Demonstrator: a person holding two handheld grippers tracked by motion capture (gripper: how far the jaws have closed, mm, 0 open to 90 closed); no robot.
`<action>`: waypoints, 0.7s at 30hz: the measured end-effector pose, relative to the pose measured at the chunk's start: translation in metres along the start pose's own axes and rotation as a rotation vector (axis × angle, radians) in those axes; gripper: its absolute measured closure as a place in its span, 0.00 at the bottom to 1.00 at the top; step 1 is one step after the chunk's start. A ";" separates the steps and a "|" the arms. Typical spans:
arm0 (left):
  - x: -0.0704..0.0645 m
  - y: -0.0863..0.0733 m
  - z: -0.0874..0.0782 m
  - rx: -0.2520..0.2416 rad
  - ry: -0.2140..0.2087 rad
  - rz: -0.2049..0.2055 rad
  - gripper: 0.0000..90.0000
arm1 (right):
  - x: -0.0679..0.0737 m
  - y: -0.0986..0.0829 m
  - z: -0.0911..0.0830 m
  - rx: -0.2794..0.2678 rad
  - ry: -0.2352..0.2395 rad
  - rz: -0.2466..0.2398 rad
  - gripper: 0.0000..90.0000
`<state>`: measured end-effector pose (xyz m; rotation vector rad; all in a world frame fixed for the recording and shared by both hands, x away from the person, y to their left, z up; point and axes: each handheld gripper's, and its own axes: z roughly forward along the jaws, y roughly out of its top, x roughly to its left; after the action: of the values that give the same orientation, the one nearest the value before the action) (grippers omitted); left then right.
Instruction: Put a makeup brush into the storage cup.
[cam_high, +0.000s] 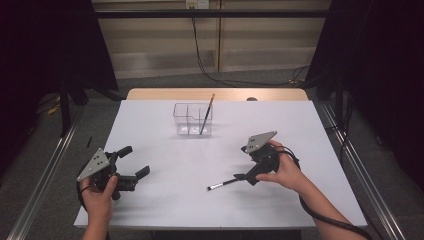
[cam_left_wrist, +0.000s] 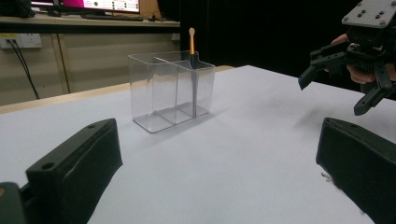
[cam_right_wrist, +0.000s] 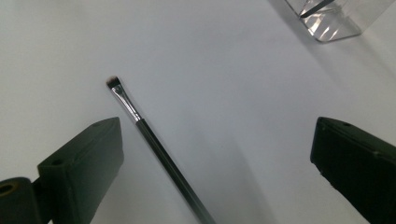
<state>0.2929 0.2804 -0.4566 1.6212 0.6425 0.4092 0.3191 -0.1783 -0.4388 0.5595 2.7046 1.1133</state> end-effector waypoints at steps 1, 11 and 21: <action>0.000 0.000 0.000 0.001 0.001 0.005 0.00 | 0.000 0.000 0.001 0.015 0.006 0.001 0.02; 0.000 0.000 0.001 0.007 0.001 -0.007 0.00 | -0.002 0.002 0.004 0.143 0.010 -0.023 0.04; 0.000 -0.001 0.002 0.009 0.001 -0.008 0.00 | -0.005 0.003 0.004 0.244 0.021 -0.034 0.11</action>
<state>0.2939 0.2789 -0.4577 1.6267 0.6527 0.4021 0.3262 -0.1757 -0.4391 0.5364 2.8771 0.7894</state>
